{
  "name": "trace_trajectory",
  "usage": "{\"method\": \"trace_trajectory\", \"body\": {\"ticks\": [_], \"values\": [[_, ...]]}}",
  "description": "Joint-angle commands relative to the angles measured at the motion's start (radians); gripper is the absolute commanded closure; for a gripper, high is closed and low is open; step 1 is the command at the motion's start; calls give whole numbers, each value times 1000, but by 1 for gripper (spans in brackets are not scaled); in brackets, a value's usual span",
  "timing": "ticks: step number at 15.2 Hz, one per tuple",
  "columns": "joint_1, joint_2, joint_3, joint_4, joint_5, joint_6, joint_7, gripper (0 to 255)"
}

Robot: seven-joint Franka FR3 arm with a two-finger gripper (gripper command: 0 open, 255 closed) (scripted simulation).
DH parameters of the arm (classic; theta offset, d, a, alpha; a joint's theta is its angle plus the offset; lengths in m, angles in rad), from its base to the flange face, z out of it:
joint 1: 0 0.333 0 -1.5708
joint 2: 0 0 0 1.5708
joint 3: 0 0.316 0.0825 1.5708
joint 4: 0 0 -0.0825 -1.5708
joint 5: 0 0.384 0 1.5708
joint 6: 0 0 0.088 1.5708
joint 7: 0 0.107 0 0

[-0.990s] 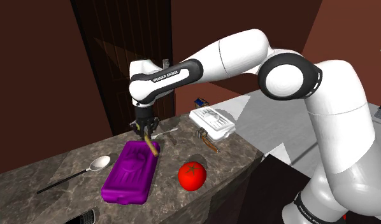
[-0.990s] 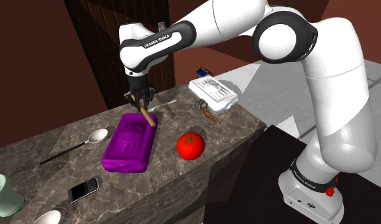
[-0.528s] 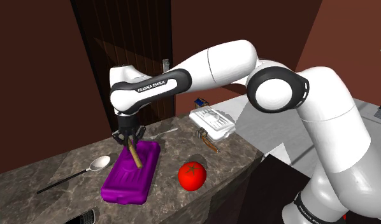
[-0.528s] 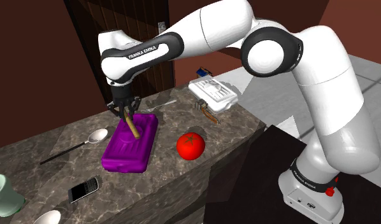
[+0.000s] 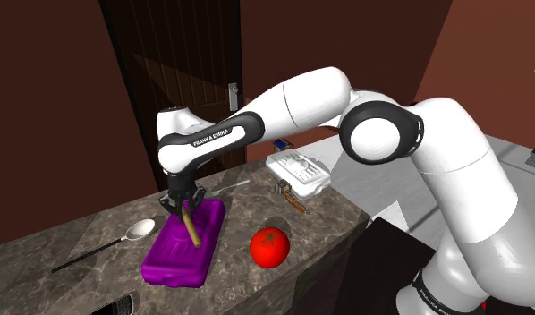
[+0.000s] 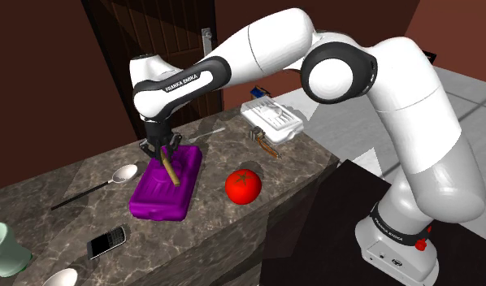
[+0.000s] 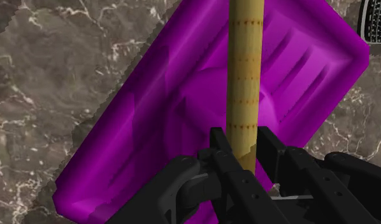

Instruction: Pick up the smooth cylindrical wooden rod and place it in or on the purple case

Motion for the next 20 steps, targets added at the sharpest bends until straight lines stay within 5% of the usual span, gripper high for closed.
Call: {"method": "trace_trajectory", "body": {"ticks": [1,12,13,20], "values": [[0,12,-1,-8,-1,20,-2,255],[2,34,-3,-16,-2,50,-5,255],[2,34,-3,-16,-2,50,-5,0],[-4,4,-1,2,0,2,-6,0]]}}
